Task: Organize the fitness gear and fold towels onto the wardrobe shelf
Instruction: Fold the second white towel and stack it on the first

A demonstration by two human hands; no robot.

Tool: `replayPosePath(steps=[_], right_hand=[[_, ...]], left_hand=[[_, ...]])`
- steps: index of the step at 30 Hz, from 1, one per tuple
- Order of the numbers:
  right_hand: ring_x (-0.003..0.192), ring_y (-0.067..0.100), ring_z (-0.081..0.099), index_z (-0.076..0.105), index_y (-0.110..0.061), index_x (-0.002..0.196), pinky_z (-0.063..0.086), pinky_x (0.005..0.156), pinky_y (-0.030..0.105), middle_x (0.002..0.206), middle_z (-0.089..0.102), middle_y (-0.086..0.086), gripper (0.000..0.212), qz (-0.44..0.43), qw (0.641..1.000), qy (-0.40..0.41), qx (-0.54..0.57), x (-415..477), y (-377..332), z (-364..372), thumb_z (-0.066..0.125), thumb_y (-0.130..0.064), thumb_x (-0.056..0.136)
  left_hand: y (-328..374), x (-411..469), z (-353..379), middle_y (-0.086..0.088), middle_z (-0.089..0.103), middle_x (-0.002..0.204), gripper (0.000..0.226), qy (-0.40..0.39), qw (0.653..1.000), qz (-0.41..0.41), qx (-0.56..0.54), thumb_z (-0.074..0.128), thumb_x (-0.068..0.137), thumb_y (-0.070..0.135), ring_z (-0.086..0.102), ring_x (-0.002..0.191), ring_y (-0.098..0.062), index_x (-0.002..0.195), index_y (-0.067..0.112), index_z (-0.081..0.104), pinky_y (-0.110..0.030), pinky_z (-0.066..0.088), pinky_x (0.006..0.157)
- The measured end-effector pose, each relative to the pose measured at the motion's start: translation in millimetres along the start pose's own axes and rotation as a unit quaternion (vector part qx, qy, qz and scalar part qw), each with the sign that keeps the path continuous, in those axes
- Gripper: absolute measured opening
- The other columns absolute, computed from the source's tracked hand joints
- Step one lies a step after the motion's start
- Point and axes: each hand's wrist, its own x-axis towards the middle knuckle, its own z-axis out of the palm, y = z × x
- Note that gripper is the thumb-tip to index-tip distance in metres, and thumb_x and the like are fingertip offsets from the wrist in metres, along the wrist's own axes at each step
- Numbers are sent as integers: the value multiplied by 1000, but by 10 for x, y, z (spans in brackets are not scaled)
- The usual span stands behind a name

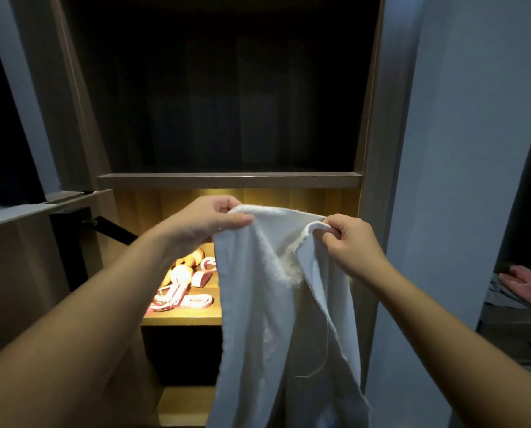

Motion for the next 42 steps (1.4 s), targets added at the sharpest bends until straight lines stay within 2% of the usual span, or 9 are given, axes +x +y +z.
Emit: replayPosePath(steps=[4, 10, 14, 21, 27, 30, 33, 37, 42], right_hand=[[86, 7, 55, 61, -24, 90, 41, 67, 14, 92, 58, -8, 12, -17, 999, 8, 30, 7, -89, -8, 54, -17, 97], [109, 5, 51, 64, -19, 106, 44, 88, 13, 122, 52, -10, 14, -84, 995, -39, 46, 22, -400, 38, 52, -22, 99], [103, 11, 57, 62, -16, 118, 50, 85, 24, 113, 61, -2, 24, -47, 989, -89, 111, 12, -411, 78, 52, -26, 98], [73, 14, 52, 58, -4, 83, 44, 66, 27, 81, 57, 10, 25, -5, 991, -46, 128, -9, -282, 195, 51, -22, 98], [66, 10, 45, 53, -8, 76, 38, 60, 27, 71, 50, 2, 25, 10, 993, -19, 114, -46, -259, 230, 48, -20, 97], [67, 13, 46, 53, -4, 77, 39, 61, 29, 71, 50, 3, 27, 15, 994, -13, 107, -83, -240, 245, 47, -20, 98], [68, 21, 46, 53, 5, 82, 40, 62, 34, 72, 50, 10, 27, 10, 993, -4, 113, -121, -217, 268, 48, -17, 97], [72, 23, 52, 57, -5, 80, 43, 63, 30, 76, 55, 9, 26, 5, 994, -44, 105, -232, -180, 283, 51, -23, 98], [68, 2, 52, 57, -23, 81, 44, 60, 20, 71, 54, -13, 23, -5, 984, -147, 105, -403, -101, 189, 52, -39, 96]], left_hand=[[-26, 21, 162, -9, 65, 105, 40, 86, 973, -14, -213, 76, 69, 40, 65, 95, -24, 101, 19, 64, -33, 59, 75], [92, 130, 474, 11, 67, 71, 16, 179, 972, 81, -131, 78, 79, 29, 66, 67, -1, 85, 22, 66, -19, 54, 54], [68, 92, 566, 19, 67, 72, 9, 164, 973, 103, -127, 74, 84, 27, 64, 71, 6, 84, 20, 69, -11, 49, 52], [-68, -109, 705, 6, 69, 95, 17, 150, 963, 56, -217, 64, 92, 18, 67, 88, -10, 99, 32, 57, -19, 55, 61], [-183, -290, 888, 7, 65, 90, 22, 219, 955, 177, -96, 53, 97, 9, 61, 89, -11, 88, 27, 63, -15, 49, 65], [-182, -347, 908, 5, 68, 102, 22, 158, 964, 166, -132, 49, 99, 29, 62, 99, -13, 106, 20, 68, -32, 55, 81], [-196, -450, 986, 14, 67, 102, 34, 144, 963, 181, -139, 59, 85, 56, 65, 96, -9, 106, 30, 66, -22, 54, 73], [-277, -471, 1040, 15, 70, 90, 8, 234, 940, 168, -185, 63, 89, 32, 65, 89, -5, 92, 30, 70, -14, 51, 70], [-357, -479, 1044, 11, 73, 89, 14, 235, 939, 169, -183, 63, 92, 14, 68, 90, -8, 89, 24, 73, -15, 51, 74]])
